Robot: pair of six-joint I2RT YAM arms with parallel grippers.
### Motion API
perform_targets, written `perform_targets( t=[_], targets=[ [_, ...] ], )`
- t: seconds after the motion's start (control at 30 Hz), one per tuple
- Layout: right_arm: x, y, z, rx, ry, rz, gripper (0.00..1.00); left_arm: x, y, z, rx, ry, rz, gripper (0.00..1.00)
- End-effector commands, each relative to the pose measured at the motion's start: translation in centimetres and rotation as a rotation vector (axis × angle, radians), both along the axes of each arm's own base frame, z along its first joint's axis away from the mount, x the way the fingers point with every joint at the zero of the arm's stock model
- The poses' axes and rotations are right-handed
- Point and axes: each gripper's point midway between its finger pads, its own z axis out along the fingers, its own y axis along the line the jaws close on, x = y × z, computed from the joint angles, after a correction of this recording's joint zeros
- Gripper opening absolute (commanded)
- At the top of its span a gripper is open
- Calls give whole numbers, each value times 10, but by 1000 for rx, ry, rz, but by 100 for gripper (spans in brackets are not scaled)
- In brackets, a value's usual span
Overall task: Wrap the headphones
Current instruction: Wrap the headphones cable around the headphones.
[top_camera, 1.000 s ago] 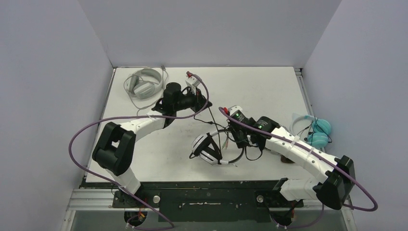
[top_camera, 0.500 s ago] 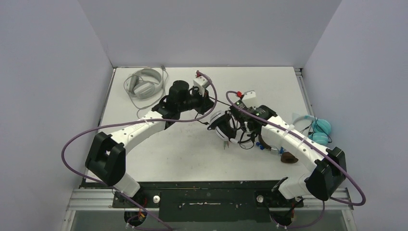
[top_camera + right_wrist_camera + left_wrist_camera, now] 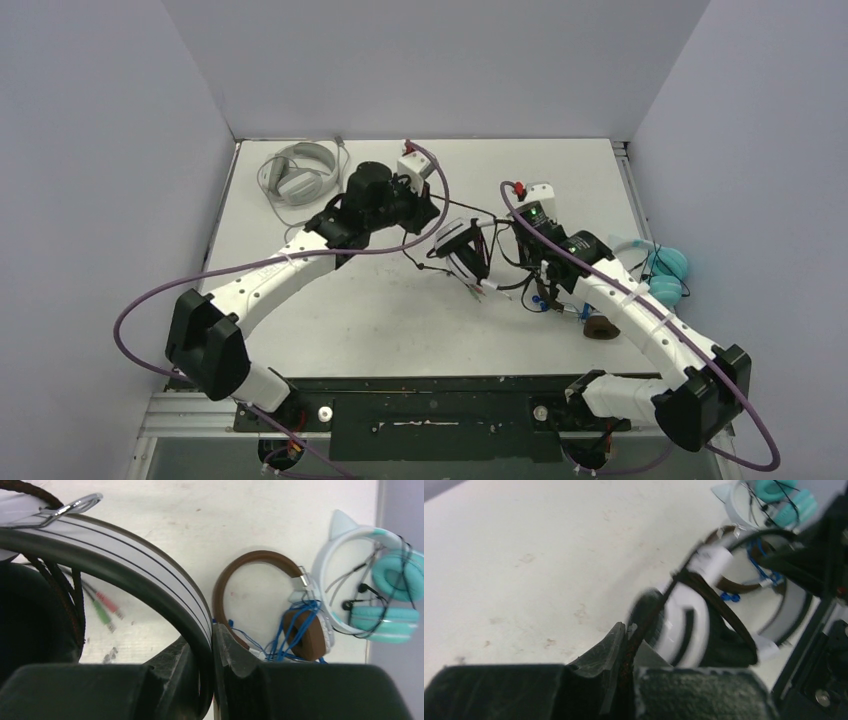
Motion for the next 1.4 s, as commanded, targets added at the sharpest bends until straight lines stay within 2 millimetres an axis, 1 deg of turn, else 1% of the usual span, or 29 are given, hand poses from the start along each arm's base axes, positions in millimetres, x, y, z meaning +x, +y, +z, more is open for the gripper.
perform_targets(
  t=[0.0,0.07,0.1,0.13,0.2,0.27,0.33,0.4,0.47,0.57,0.63,0.73,0.83,0.9,1.0,1.13,1.23,1.3,1.37],
  targets=[
    [-5,27,10,131,-44,170,0,61,28,65,12,-130,214,0],
    [-13,29,6,95,-9,182,0,87,24,73,42,-112,229,0],
    [-17,33,5,70,-2,188,0,96,22,74,55,-88,229,0],
    [-24,41,4,43,-3,211,0,105,18,77,55,-73,221,0],
    [-35,51,3,4,-6,230,0,118,14,82,49,-60,217,0],
    [-44,56,1,-19,-1,234,0,126,12,87,42,-70,225,0],
    [-49,56,1,-29,-12,208,0,132,13,86,50,-68,233,0],
    [-53,55,7,-28,-48,186,0,136,16,80,67,-47,238,0],
    [-53,55,16,-2,-101,176,0,138,19,70,88,-22,244,0],
    [-53,57,30,59,-171,195,0,140,24,54,104,11,252,0],
    [-55,60,31,74,-172,228,0,139,24,49,101,18,249,0],
    [-56,59,20,21,-119,223,0,138,25,56,79,-1,248,0],
    [-55,48,5,-79,-76,171,0,136,28,67,70,-24,255,0],
    [-52,39,-1,-138,-66,132,0,133,30,70,70,-27,253,0],
    [-45,29,-5,-178,-56,77,0,125,31,77,56,-32,241,0],
    [-29,14,-12,-163,-21,19,0,113,36,87,43,-39,240,0],
    [-18,6,-13,-207,-32,-3,0,103,39,95,28,-44,230,0],
    [-12,4,-13,-243,-33,-15,0,96,38,99,12,-45,215,0],
    [-7,8,-13,-245,-34,-16,0,90,37,102,-6,-41,198,0]
  ],
)
